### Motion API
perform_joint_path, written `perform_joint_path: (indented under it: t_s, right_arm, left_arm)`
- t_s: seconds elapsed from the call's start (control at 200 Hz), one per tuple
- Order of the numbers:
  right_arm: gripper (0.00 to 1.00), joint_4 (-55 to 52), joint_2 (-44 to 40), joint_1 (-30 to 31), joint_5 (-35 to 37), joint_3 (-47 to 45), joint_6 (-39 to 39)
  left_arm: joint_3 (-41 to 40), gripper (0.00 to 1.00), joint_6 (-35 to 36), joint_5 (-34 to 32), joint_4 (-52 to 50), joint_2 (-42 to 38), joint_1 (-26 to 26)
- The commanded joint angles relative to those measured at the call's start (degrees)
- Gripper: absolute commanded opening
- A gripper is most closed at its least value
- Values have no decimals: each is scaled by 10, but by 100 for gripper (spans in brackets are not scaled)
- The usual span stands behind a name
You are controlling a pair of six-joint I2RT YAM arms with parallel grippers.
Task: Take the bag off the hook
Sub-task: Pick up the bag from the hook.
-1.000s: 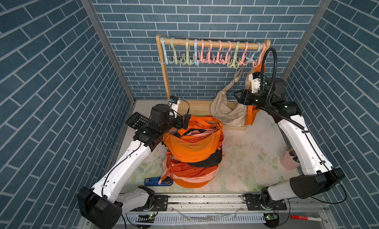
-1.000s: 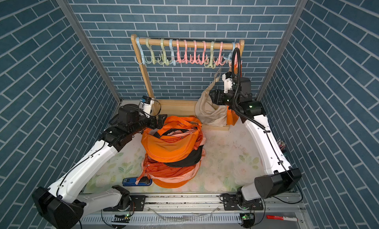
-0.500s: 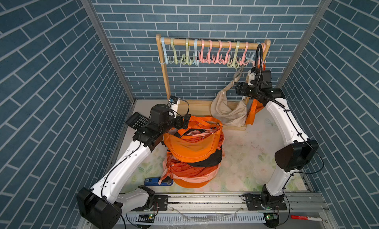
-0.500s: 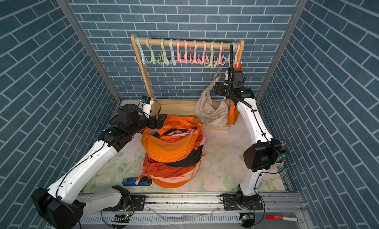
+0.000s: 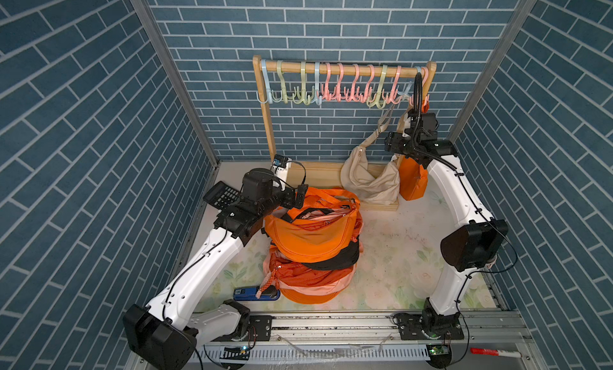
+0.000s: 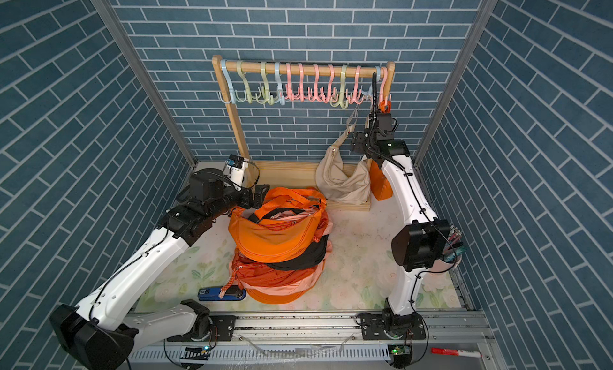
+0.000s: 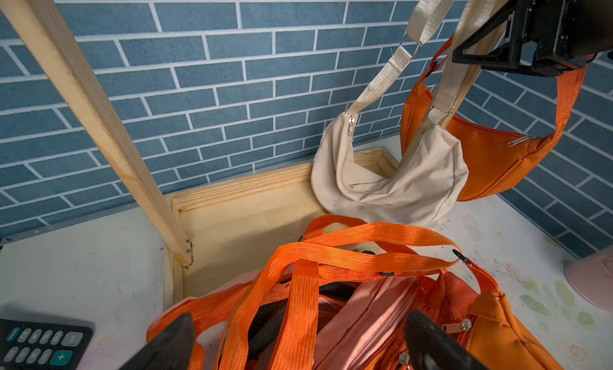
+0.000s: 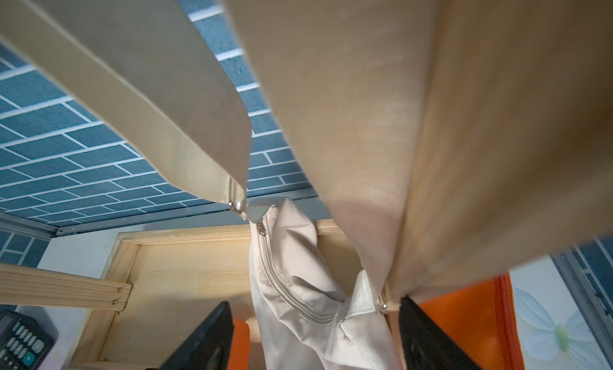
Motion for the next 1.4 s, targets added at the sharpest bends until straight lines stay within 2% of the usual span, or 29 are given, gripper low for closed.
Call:
perform_joint_path:
  t_s: [0.0, 0.29, 0.52, 0.735, 0.91, 1.045, 1.13, 1.395]
  right_arm:
    - [78, 22, 12, -4, 36, 12, 22]
    - [77, 62, 34, -3, 35, 1, 34]
    - [66, 67, 49, -2, 31, 6, 36]
    - [68, 75, 60, 1, 51, 7, 31]
    - [69, 73, 66, 18, 102, 7, 8]
    - [69, 105, 34, 36, 173, -50, 7]
    - [69, 126, 16, 39, 194, -87, 22]
    - [70, 144, -7, 40, 184, -141, 49]
  left_arm:
    - [-4, 99, 6, -3, 0, -4, 1]
    - [-4, 99, 7, -6, 0, -5, 1]
    - [-4, 99, 8, -6, -1, -5, 1]
    - [-4, 99, 8, -6, 0, -4, 2]
    - [-4, 99, 9, -8, -2, -3, 2]
    - [-4, 99, 10, -7, -2, -4, 2]
    - [-4, 99, 9, -6, -1, -3, 2]
    - [-4, 99, 8, -4, -1, -5, 2]
